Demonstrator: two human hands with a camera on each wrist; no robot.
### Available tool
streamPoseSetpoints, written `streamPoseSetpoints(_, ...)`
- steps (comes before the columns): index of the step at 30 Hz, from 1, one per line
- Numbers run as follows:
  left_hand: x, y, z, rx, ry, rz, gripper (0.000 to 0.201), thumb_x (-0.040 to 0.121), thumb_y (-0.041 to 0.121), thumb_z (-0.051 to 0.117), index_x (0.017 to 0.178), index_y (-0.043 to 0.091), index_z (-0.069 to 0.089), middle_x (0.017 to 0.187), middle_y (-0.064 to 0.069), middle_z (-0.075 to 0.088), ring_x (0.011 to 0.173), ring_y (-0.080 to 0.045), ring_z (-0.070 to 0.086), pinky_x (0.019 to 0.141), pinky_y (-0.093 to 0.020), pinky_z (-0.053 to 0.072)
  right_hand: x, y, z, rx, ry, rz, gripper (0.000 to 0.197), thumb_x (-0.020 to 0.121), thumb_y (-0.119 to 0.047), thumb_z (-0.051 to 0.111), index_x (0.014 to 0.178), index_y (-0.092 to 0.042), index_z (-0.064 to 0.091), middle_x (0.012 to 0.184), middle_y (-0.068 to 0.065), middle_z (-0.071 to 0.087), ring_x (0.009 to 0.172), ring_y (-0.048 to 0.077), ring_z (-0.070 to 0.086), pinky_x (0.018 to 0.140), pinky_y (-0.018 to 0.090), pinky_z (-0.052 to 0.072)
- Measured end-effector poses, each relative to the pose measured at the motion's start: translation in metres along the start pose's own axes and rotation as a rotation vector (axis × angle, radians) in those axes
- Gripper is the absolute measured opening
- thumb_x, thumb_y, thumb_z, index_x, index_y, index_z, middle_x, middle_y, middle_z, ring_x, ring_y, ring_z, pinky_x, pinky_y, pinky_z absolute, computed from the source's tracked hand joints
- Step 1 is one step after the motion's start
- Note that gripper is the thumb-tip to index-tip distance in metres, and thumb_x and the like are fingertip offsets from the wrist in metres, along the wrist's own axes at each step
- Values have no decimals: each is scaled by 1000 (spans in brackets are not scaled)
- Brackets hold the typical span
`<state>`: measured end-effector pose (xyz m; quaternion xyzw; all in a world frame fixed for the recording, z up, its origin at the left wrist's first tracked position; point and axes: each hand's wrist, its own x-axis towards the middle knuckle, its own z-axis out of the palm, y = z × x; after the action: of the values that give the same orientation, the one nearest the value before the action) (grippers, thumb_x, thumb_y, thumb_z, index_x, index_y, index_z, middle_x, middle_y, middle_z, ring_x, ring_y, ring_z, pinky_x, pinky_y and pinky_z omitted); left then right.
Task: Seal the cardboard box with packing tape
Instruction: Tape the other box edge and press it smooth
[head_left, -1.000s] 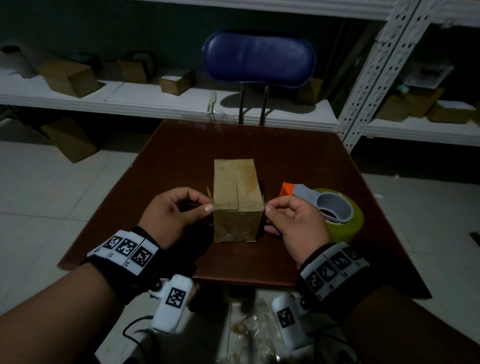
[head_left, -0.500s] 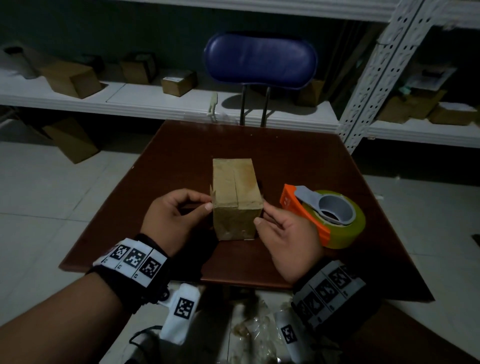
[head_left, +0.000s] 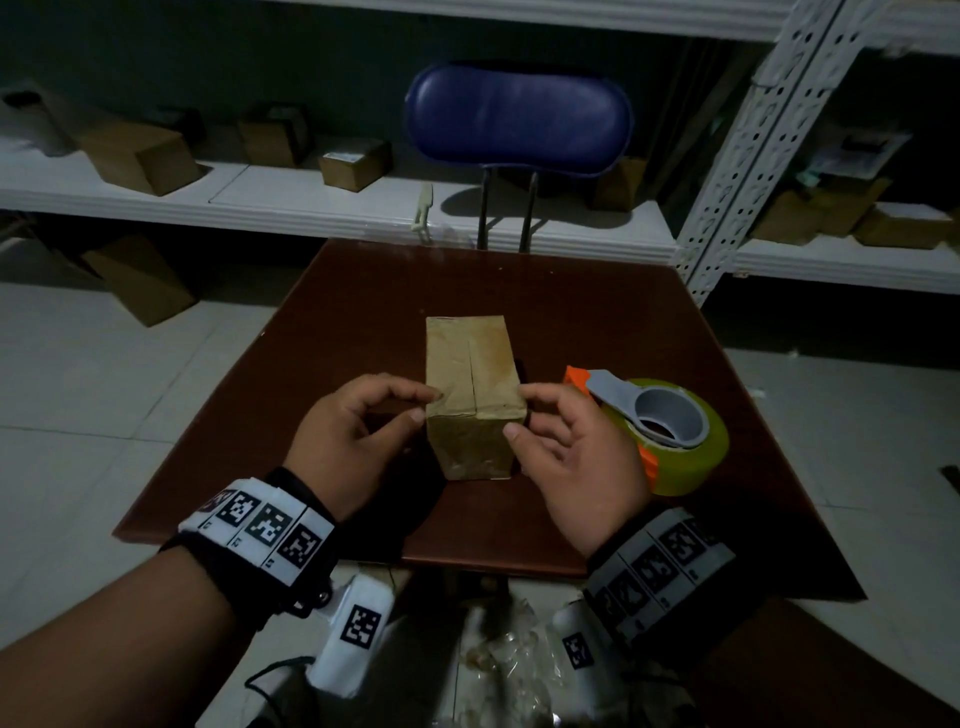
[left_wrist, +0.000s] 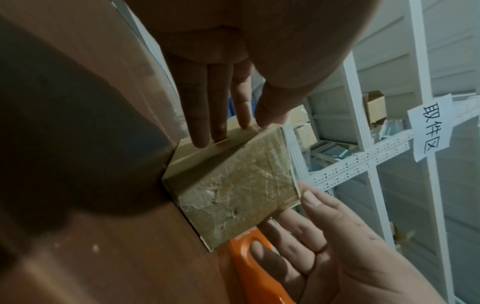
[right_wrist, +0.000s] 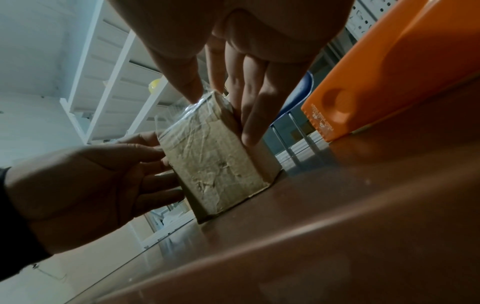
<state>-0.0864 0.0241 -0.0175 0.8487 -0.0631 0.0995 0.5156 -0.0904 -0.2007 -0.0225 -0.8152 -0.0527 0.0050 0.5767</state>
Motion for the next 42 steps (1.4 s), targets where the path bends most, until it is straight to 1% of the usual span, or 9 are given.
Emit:
streamPoseSetpoints(8,-1,1,-2,-121,-88,-21,23,77,18,77,100,22,76,117,1,64,114,-11,60,100,-41,51,2,-2,-3,-169,2,-56,24,92,-42,68,116,-42,68,117,-13,71,103,5,69,83,32,61)
streamPoseSetpoints(11,-1,3,-1,-81,-79,-11,21,75,21,81,96,26,76,114,3,64,112,-11,61,99,-42,52,6,0,-3,-168,22,-72,16,93,-37,68,109,-39,72,104,-10,71,90,3,69,76,21,58)
streamPoseSetpoints(13,-1,5,0,-83,-77,-28,18,76,21,80,93,25,76,113,4,63,110,-9,61,95,-33,54,7,-2,-3,-161,27,-77,13,95,-31,67,104,-37,74,96,-13,69,79,-1,65,70,15,54)
streamPoseSetpoints(16,0,6,1,-50,-79,-25,14,78,16,79,90,22,75,110,2,63,108,-7,60,85,-12,50,9,-4,-3,-117,31,-89,12,95,-26,68,96,-36,75,83,-22,68,75,-3,64,71,28,60)
streamPoseSetpoints(19,1,7,3,-72,-68,-35,12,78,13,79,85,22,75,109,-2,63,107,-9,60,85,-8,46,10,-4,-2,-75,18,-79,15,95,-23,68,88,-36,72,73,-31,65,69,-2,64,73,41,63)
streamPoseSetpoints(27,-1,11,9,-5,-60,-80,7,84,23,75,84,28,69,107,-2,62,102,-11,59,87,-28,45,13,0,7,-29,24,-26,12,96,-28,65,89,-37,66,79,-20,66,79,6,65,85,51,58)
streamPoseSetpoints(31,-1,17,15,56,-8,-84,8,85,29,73,81,28,67,103,1,62,93,-8,59,76,-22,42,16,-2,7,-46,53,-17,14,94,-28,67,81,-32,66,71,-22,63,72,4,62,77,45,60)
streamPoseSetpoints(36,5,14,22,39,87,-165,20,79,43,77,74,30,62,94,1,68,80,-20,65,70,-40,56,19,-2,10,-66,95,-40,17,90,-26,70,75,-32,64,69,-22,63,69,9,62,69,44,61)
streamPoseSetpoints(42,6,22,24,31,114,-205,26,79,38,79,78,25,57,79,-3,69,65,-24,62,61,-40,54,24,-1,9,-86,160,104,32,76,-50,75,87,-39,47,76,2,64,69,21,68,64,51,61)
